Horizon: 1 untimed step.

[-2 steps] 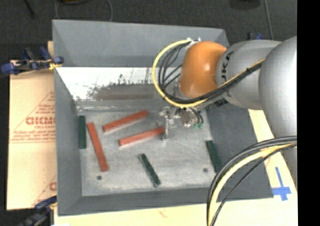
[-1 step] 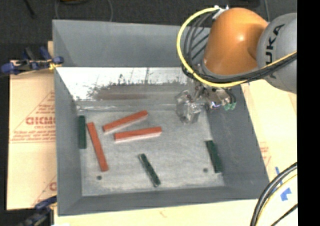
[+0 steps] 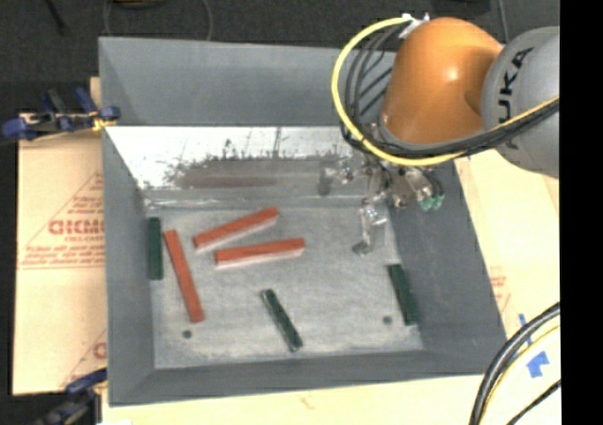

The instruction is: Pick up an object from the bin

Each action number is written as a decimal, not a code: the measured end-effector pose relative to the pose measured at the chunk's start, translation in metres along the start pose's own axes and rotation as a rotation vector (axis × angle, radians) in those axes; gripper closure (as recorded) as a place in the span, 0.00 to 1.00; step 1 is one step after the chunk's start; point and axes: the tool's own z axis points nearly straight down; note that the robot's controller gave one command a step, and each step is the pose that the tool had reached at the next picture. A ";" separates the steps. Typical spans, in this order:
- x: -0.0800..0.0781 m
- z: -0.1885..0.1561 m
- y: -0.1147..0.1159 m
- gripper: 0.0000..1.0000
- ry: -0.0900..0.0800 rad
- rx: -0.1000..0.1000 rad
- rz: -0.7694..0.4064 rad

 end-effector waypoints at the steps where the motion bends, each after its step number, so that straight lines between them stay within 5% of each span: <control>1: -0.033 0.140 0.027 0.00 -0.002 0.000 -0.117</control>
Offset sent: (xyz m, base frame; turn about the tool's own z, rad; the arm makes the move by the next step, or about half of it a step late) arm 0.0213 0.0370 -0.1380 -0.1206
